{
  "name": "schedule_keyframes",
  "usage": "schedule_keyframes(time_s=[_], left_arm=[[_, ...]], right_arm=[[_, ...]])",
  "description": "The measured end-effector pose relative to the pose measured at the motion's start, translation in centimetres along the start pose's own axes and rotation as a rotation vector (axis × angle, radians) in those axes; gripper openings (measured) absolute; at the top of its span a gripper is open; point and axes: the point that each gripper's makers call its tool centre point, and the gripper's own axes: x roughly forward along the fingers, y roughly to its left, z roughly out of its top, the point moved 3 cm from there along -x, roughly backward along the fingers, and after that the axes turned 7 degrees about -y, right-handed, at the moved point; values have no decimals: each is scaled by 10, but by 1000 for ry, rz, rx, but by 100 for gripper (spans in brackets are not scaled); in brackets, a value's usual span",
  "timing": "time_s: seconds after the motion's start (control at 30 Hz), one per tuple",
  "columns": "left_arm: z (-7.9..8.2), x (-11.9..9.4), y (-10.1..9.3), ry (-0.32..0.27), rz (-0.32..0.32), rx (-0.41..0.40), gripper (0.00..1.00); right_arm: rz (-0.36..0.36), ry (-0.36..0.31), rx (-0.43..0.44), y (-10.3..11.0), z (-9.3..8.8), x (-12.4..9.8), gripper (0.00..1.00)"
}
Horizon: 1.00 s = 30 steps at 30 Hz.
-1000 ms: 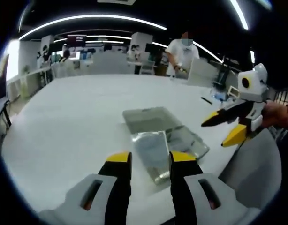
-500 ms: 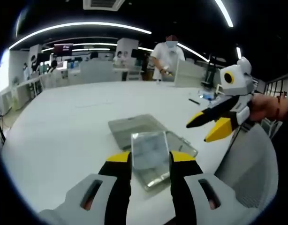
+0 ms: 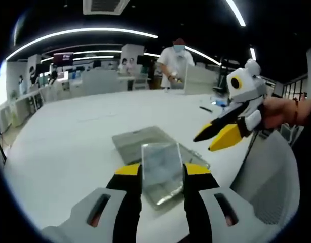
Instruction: Insert the divider into the dual guide fixture by aligning both edges with the guide slots and pushing it downward to the bottom, including one-sided entry, uneven engagement, binding, and posture correction.
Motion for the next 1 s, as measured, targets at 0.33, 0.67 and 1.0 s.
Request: schedule_keyframes(time_s=[0.33, 0.67, 1.0], left_arm=[[1, 0, -4, -2, -29, 6, 30], [1, 0, -8, 6, -43, 37, 30], [0, 1, -17, -5, -59, 74, 30]], right_arm=[[33, 29, 10, 1, -1, 1, 35], [90, 30, 50, 1, 11, 2, 34], [141, 64, 31, 5, 15, 6, 30]])
